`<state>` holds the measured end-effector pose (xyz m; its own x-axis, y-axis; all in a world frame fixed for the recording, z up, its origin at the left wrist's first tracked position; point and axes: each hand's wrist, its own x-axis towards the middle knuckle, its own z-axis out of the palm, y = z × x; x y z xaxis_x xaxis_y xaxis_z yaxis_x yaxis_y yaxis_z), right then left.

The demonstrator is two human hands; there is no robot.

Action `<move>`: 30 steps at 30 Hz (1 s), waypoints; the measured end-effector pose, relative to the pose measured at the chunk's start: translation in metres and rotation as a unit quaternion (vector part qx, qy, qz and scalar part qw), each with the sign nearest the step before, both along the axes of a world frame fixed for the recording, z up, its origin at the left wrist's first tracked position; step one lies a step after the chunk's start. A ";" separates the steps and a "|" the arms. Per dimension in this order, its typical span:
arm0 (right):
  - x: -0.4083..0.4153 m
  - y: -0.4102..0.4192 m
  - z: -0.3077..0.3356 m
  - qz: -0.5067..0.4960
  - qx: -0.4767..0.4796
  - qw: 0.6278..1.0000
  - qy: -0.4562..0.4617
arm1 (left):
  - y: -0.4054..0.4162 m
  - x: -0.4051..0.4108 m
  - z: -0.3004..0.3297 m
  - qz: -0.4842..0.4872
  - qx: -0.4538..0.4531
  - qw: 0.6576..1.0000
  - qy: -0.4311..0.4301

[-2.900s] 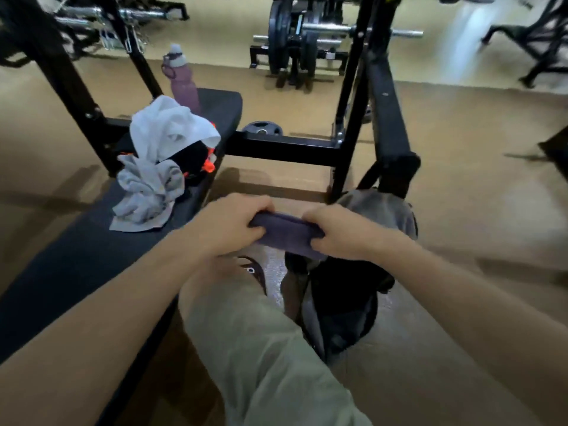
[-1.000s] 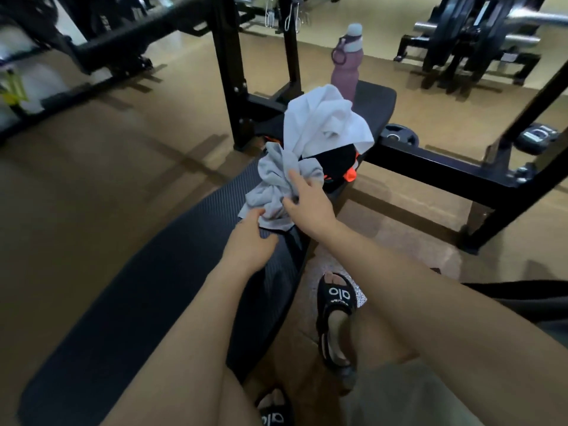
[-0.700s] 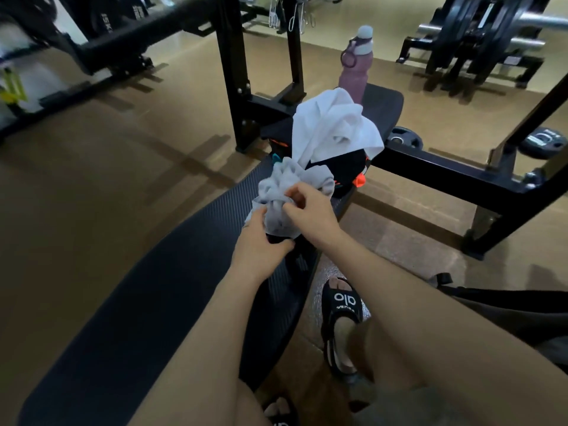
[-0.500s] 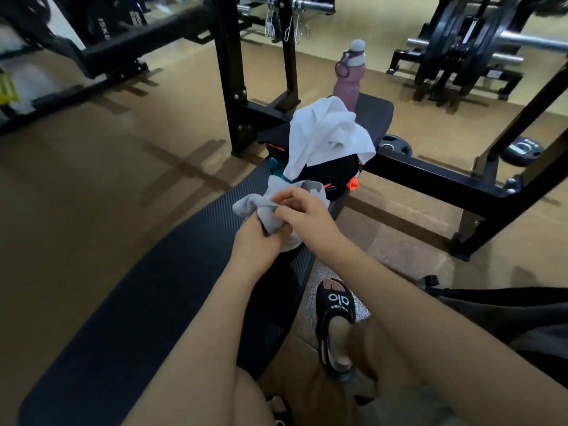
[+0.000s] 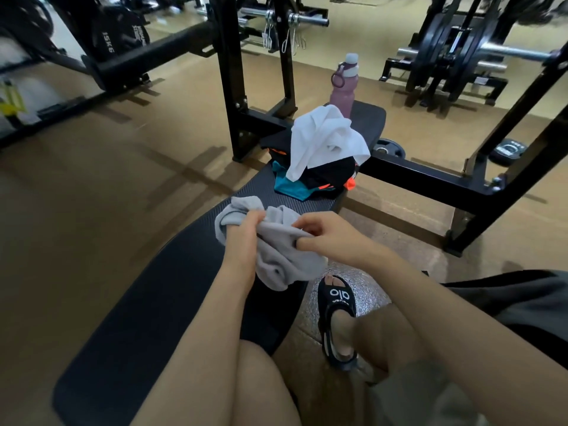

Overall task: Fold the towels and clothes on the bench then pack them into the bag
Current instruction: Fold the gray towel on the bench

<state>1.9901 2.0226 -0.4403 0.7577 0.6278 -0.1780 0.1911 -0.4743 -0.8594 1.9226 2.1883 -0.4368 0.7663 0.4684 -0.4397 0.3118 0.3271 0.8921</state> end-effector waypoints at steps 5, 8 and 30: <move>-0.005 -0.005 0.034 -0.015 0.057 0.998 -0.001 | 0.004 -0.012 0.009 -0.040 -0.001 0.999 0.019; 0.002 -0.006 0.051 -0.056 0.037 0.993 -0.098 | 0.008 -0.032 0.018 -0.095 -0.008 0.995 -0.003; -0.022 0.020 0.128 0.215 -0.064 0.960 -0.166 | 0.034 -0.066 0.083 -0.341 0.447 0.826 -0.049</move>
